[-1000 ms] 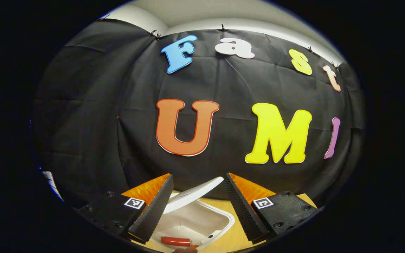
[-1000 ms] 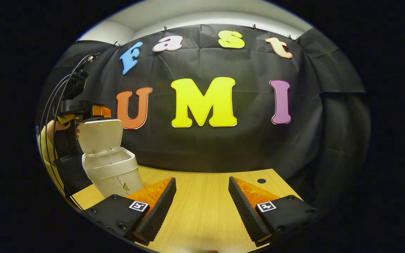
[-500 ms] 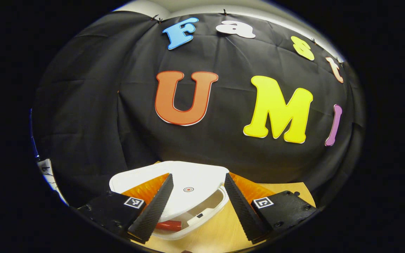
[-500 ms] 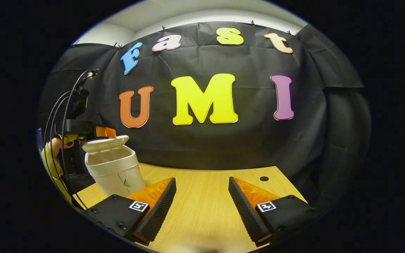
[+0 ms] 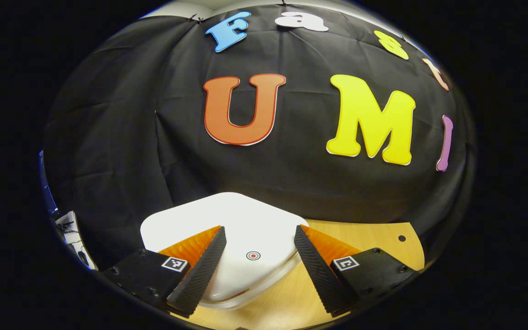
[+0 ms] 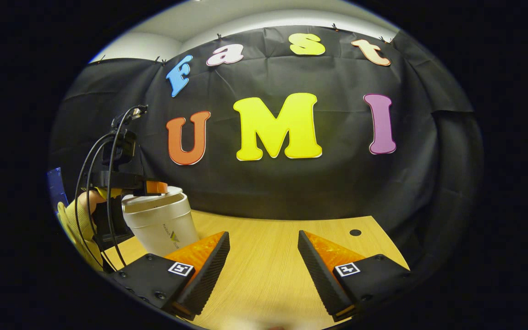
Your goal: Press the lid of the desktop garbage bin to open it, pick up the crumpled paper on the desktop and throw it into the bin, then pick up the pop can on the desktop and drop it into the bin, and finally close the garbage bin lid.
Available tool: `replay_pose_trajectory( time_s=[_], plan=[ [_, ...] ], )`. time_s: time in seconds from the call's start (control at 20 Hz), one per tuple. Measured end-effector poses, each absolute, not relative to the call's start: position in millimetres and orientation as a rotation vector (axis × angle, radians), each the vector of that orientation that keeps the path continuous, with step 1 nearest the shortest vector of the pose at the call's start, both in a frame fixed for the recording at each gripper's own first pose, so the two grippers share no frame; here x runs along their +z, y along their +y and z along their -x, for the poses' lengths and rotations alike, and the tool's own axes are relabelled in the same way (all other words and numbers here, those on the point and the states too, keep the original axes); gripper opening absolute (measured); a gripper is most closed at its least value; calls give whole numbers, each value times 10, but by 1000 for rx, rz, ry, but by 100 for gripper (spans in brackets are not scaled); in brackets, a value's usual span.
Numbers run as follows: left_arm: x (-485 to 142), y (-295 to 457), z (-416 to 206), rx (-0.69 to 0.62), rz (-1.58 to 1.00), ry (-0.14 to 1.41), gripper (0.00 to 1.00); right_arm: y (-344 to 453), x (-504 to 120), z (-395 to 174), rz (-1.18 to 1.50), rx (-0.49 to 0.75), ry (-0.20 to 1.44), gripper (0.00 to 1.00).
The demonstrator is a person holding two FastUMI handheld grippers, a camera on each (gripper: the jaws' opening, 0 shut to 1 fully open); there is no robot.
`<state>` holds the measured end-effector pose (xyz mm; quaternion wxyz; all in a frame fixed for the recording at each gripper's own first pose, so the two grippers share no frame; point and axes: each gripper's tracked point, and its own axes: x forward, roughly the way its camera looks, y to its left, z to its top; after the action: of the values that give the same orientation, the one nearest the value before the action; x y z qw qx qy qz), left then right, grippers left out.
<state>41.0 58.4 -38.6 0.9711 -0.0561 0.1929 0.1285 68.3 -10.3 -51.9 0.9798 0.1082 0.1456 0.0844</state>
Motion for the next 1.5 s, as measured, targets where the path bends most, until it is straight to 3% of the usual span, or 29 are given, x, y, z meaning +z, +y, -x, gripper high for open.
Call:
replay_pose_trajectory(
  time_s=[0.8,1.0,1.5],
  plan=[
    [-614,557,-365,280,39,419,100,-38,-509,-698,-198,218,288,95],
    [-537,536,-363,285,49,376,99,-22,-480,-710,-170,208,275,95],
    [-79,152,-15,129,92,149,99,171,-405,-755,-106,166,238,95]
  ],
)
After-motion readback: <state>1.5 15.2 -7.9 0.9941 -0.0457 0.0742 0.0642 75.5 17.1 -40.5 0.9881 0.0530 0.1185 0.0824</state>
